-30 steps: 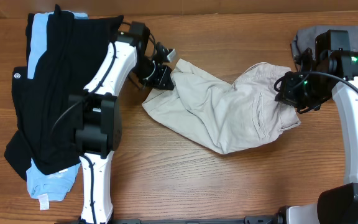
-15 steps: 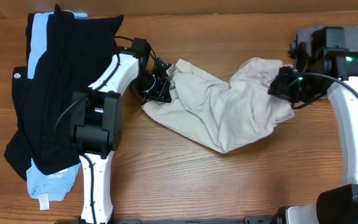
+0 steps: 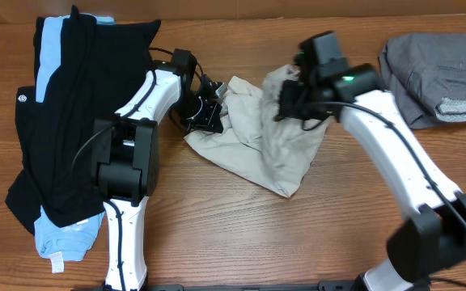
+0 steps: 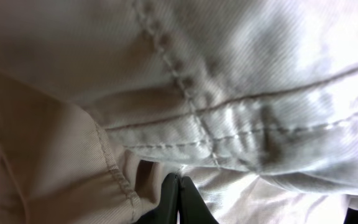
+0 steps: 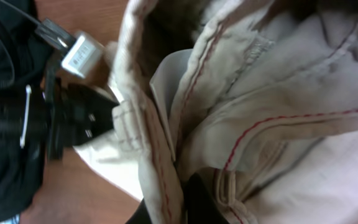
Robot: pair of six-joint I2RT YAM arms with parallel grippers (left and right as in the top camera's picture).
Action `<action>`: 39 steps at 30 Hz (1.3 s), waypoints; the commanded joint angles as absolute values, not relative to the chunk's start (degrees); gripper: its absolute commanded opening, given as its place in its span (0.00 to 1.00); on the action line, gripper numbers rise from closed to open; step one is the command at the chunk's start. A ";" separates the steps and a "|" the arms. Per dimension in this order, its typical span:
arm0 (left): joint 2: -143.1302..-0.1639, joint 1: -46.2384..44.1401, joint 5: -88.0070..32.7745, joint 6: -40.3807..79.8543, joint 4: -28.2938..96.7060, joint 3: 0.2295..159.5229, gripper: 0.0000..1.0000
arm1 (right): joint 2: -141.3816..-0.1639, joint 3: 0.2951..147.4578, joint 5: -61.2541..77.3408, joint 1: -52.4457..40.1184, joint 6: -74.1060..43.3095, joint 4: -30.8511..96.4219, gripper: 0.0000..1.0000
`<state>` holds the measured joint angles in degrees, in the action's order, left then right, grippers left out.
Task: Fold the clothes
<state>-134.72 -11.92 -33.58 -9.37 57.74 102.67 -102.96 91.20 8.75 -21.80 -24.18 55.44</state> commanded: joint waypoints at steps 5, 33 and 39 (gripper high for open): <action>-134.78 -12.16 -32.45 -8.95 57.60 102.08 0.04 | -109.47 92.60 12.71 -28.95 -28.82 43.83 0.04; -134.45 0.14 -26.61 -8.75 95.70 148.53 0.34 | -104.68 96.01 10.00 -24.71 -27.77 54.06 0.48; -134.45 2.04 -26.55 -8.01 95.94 158.10 0.35 | -110.24 92.92 6.33 -24.97 -31.59 48.45 0.04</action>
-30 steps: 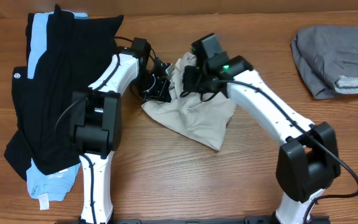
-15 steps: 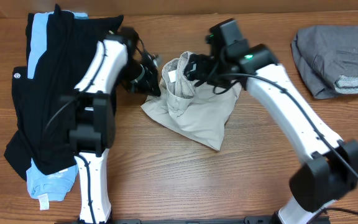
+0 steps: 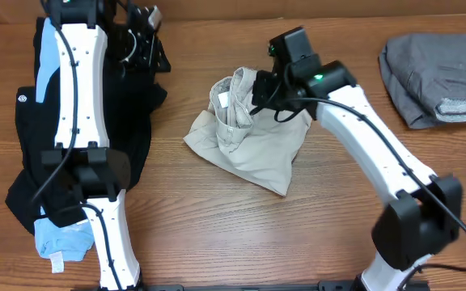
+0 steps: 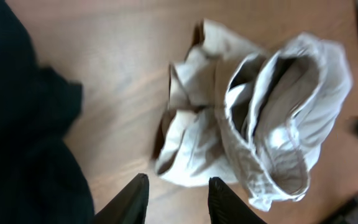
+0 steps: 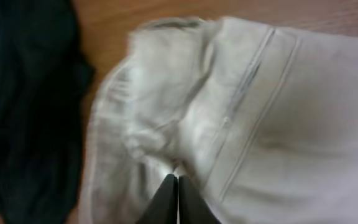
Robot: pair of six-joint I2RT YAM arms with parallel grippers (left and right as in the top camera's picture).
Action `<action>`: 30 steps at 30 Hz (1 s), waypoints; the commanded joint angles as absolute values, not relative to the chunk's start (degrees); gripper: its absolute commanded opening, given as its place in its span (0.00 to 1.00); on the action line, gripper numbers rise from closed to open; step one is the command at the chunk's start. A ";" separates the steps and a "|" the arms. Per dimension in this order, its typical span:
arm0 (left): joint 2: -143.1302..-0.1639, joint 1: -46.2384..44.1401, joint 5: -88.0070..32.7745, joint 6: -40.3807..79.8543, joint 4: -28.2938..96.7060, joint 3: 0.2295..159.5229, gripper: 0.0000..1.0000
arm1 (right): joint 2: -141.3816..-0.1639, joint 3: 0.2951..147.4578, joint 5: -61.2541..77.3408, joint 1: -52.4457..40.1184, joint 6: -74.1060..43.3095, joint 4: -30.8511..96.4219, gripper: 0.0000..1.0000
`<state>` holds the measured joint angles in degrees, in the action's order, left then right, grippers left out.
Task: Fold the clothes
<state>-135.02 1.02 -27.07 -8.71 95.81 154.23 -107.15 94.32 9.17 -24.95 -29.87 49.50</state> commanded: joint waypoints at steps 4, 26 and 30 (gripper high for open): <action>-134.45 3.05 -26.55 -7.66 95.55 159.79 0.37 | -114.48 92.92 11.94 -26.11 -31.55 43.88 0.04; -134.47 2.61 -24.40 -7.68 94.45 159.74 0.43 | -126.78 97.36 24.08 -32.40 -28.36 40.40 0.27; -134.47 2.55 -24.43 -7.66 94.39 159.74 0.45 | -121.89 103.04 28.80 -28.03 -21.74 49.32 0.46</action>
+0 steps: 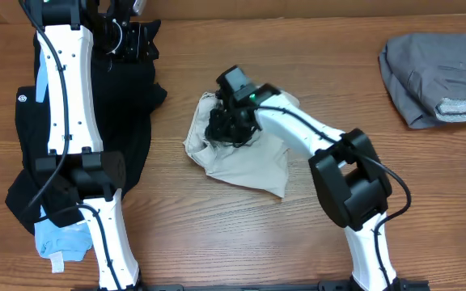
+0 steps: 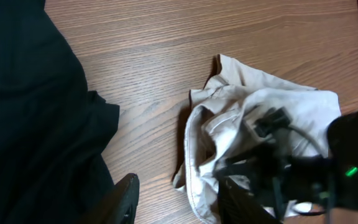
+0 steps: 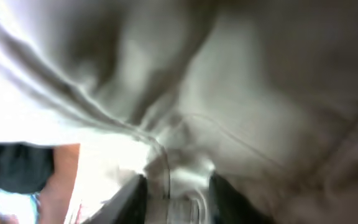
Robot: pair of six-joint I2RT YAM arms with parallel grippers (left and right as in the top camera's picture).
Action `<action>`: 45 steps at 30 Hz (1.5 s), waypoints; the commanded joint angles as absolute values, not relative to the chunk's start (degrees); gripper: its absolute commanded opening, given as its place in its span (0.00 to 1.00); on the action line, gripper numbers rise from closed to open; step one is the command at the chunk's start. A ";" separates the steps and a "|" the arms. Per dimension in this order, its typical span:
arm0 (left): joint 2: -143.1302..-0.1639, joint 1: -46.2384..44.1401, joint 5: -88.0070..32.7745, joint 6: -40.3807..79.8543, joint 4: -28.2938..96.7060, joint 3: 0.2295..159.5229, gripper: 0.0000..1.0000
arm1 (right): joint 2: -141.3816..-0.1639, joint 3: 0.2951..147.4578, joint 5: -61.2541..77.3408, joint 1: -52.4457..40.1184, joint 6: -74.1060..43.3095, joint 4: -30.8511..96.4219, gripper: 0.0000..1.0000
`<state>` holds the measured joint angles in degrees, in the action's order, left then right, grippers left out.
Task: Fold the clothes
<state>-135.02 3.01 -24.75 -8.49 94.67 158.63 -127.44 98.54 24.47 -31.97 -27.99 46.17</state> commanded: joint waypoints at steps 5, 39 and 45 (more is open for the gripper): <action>-134.50 2.44 -24.43 -7.68 94.39 159.74 0.45 | -115.42 106.43 28.60 -22.63 -18.98 57.28 0.66; -134.63 1.43 -23.53 -7.70 94.00 159.52 0.59 | -118.72 86.13 37.80 -7.18 -2.85 40.03 1.00; -134.63 1.48 -21.87 -7.66 92.62 159.52 0.82 | -108.20 86.24 34.41 -7.99 -6.17 46.98 1.00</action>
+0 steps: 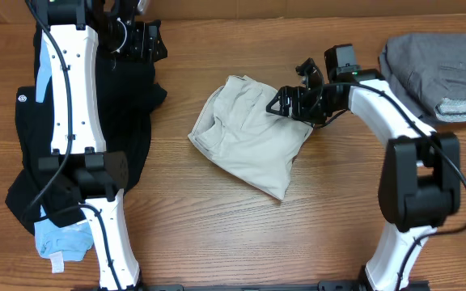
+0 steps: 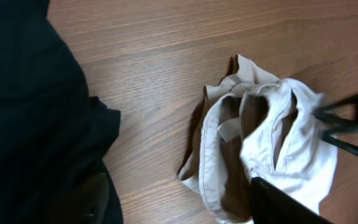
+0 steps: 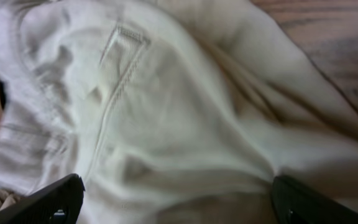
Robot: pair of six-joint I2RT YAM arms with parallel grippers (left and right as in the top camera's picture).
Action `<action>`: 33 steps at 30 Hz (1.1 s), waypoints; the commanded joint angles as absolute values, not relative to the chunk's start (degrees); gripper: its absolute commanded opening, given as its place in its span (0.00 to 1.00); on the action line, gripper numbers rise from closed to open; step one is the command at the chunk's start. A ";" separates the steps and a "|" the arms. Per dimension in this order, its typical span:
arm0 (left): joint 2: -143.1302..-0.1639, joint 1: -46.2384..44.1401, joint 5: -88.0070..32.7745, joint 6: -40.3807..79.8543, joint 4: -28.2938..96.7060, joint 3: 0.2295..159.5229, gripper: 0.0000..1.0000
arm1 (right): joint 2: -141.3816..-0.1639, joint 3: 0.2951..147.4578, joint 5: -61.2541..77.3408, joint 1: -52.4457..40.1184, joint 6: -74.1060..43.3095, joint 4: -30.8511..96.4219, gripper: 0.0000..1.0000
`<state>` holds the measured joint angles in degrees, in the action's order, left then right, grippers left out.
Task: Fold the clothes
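The beige shorts [image 1: 247,133] lie folded over in a compact heap on the middle of the table, also seen in the left wrist view [image 2: 263,140] and filling the right wrist view [image 3: 166,99]. My right gripper [image 1: 288,102] sits at the shorts' right edge, jaws wide open over the cloth [image 3: 176,183], gripping nothing. My left gripper [image 1: 148,40] hovers at the back left over the black clothes, jaws wide open [image 2: 176,186] and empty.
A pile of black clothes [image 1: 79,113] with a light blue garment [image 1: 63,238] under it covers the left side. A folded grey garment [image 1: 431,73] lies at the back right. Bare wooden table [image 1: 241,234] runs along the front.
My right gripper has gone from the left part of the shorts to their right edge and stands wider open. The shorts now lie flatter. The left gripper stays at the back left, jaws wider.
Both grippers were shut on the beige shorts, holding them up between them. Then the left had let go and stood over the black clothes while the right held the shorts bunched leftward. Then the right was down on their left part, and now open at their right edge.
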<state>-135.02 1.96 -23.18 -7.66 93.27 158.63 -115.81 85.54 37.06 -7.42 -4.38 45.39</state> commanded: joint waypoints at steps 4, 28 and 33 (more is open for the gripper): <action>-134.63 1.48 -22.06 -7.66 91.57 159.52 1.00 | -102.94 86.24 29.32 -9.58 -10.33 50.52 1.00; -134.63 1.45 -22.06 -7.66 91.50 159.52 1.00 | -101.06 81.06 9.39 -29.63 -21.69 58.35 1.00; -134.63 1.45 -22.06 -7.66 91.74 159.52 1.00 | -101.49 78.54 8.43 -29.63 -19.68 56.51 1.00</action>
<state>-135.02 1.96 -22.20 -7.46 91.70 158.63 -100.99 80.09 10.00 -29.52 -20.91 57.56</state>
